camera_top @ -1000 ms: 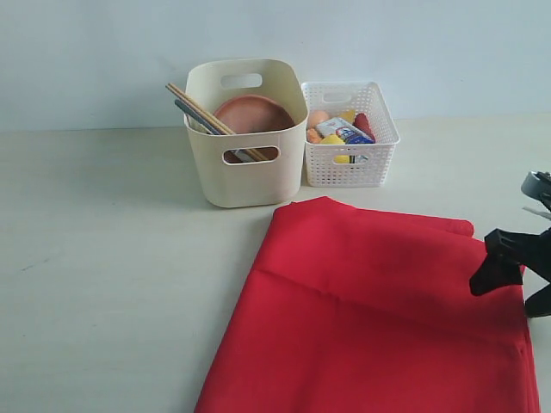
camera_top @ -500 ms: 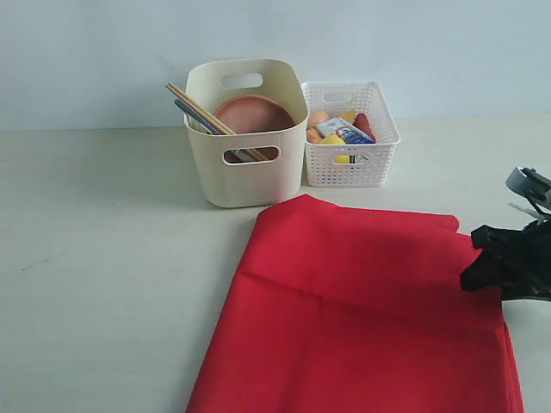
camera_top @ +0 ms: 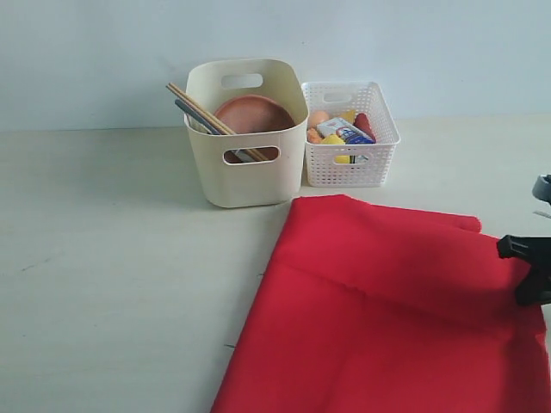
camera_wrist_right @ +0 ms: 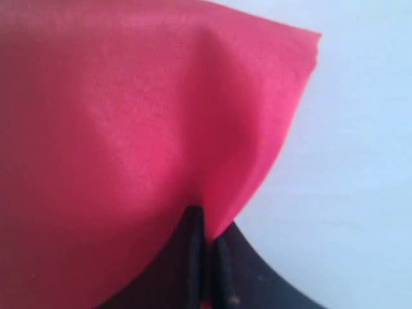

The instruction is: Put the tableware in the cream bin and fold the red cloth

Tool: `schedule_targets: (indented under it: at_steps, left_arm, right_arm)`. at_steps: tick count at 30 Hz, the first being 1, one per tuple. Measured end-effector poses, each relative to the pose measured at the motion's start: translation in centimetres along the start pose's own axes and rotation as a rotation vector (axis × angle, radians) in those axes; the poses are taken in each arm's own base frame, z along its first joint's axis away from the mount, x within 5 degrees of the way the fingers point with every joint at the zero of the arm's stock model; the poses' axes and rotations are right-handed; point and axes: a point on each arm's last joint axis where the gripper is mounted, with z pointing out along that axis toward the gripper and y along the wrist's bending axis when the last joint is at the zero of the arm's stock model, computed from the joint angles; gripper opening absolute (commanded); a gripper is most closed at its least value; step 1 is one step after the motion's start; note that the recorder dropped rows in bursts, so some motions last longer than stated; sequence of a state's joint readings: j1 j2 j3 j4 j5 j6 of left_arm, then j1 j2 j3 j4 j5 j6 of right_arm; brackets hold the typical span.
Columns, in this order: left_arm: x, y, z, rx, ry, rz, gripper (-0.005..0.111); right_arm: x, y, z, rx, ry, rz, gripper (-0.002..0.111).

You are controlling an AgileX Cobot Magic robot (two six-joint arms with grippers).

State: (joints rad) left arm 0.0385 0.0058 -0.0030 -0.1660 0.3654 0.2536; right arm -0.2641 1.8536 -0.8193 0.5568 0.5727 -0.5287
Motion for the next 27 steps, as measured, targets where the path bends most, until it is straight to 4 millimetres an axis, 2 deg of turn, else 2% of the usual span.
schedule_targets:
  at_steps: [4, 11, 24, 27]
  left_arm:
    - [0.0, 0.0, 0.0, 0.000, 0.000, 0.000, 0.000]
    - [0.0, 0.0, 0.0, 0.000, 0.000, 0.000, 0.000]
    - [0.0, 0.0, 0.0, 0.000, 0.000, 0.000, 0.000]
    - [0.0, 0.0, 0.0, 0.000, 0.000, 0.000, 0.000]
  right_arm:
    - [-0.8, -1.7, -0.9, 0.054, -0.021, 0.036, 0.000]
    - [-2.6, -3.1, -2.3, 0.077, -0.054, 0.042, 0.000]
    - [-6.4, -8.4, -7.9, 0.268, -0.141, 0.122, 0.000]
    - [-7.7, -10.7, -8.8, 0.278, -0.142, 0.170, 0.000]
